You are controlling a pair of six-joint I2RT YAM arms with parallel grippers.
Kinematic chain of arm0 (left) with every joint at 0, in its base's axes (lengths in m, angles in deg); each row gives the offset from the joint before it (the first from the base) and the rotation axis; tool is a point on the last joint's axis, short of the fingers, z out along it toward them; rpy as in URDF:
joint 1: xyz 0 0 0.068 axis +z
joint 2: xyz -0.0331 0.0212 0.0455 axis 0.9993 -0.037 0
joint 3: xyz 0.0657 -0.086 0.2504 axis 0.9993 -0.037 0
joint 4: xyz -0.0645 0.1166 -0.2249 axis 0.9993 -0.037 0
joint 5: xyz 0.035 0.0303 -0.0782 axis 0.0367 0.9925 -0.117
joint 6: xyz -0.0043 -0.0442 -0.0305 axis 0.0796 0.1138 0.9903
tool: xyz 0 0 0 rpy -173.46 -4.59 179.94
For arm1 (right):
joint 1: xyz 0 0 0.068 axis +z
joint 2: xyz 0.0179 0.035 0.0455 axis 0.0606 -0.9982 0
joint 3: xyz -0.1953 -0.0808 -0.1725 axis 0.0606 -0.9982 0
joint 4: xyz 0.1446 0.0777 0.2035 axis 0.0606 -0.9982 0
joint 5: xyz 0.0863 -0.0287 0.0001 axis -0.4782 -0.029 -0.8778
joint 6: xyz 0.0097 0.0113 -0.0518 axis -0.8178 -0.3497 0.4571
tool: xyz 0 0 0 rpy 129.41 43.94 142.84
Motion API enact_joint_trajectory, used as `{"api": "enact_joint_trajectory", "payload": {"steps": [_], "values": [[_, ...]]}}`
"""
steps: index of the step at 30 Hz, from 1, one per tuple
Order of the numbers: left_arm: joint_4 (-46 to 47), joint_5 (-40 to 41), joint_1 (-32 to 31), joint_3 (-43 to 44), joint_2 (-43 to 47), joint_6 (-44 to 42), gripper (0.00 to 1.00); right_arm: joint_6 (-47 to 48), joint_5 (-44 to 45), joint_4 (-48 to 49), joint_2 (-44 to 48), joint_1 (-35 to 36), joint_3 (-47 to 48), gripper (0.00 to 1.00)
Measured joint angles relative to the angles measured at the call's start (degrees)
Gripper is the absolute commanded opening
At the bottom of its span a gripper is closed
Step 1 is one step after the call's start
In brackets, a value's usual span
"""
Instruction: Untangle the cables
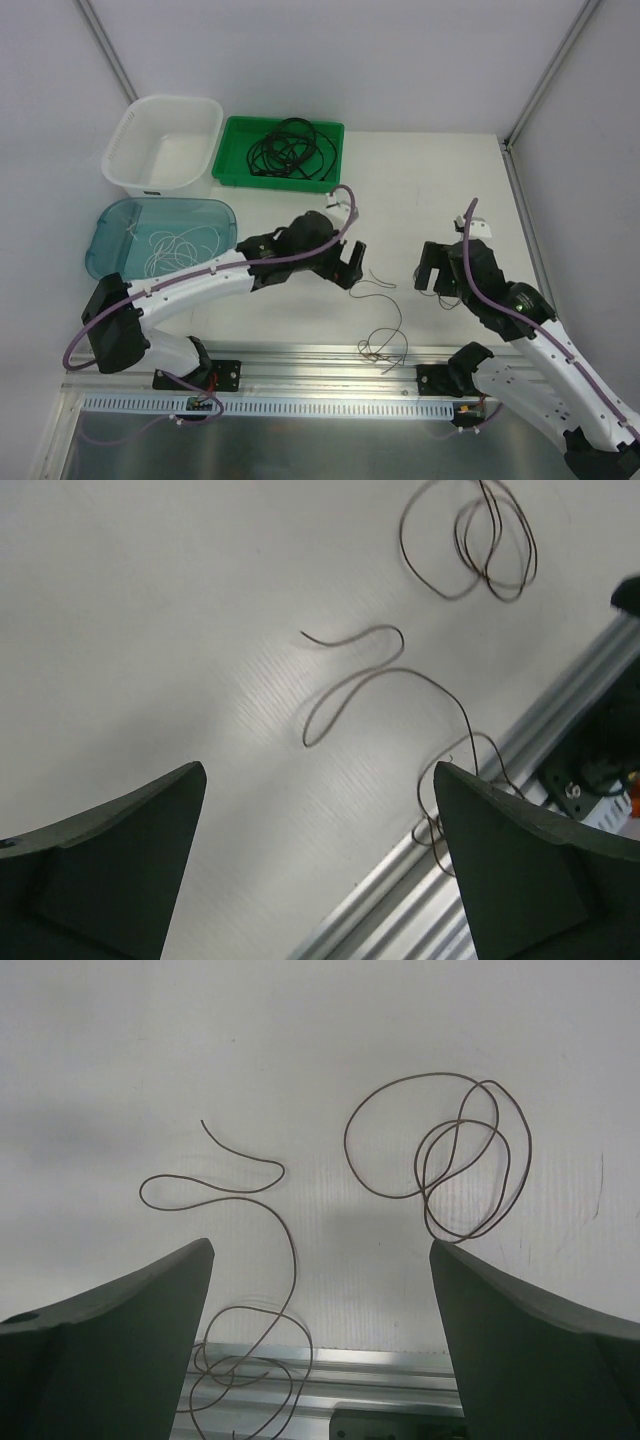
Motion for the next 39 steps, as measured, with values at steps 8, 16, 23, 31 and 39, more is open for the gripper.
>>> {"api": "enact_joint_trajectory", "payload": {"steps": [8, 16, 23, 31, 39], "values": [[-2.5, 2.4, -15.8, 0.9, -7.4, 3.7, 0.99, -2.2, 1.3, -3.3, 2.1, 0.0, -0.1, 0.94], [-4.2, 5.7, -21.4, 9.4, -21.0, 10.8, 0.79, -3.8, 3.3, -5.0, 3.4, 0.0, -0.3, 0.94], [-5.7, 11.1, -23.5, 15.9, -28.9, 12.5, 0.64, -4.1, 4.5, -5.4, 3.9, 0.0, -0.3, 0.94], [-6.2, 13.2, -25.7, 20.5, -35.8, 13.6, 0.5, -4.1, 7.5, -8.7, 4.4, -0.2, -0.6, 0.94], [-6.1, 14.5, -26.4, 20.8, -37.8, 14.5, 0.31, -4.3, 8.4, -9.4, 4.4, -0.3, -0.6, 0.94]]}}
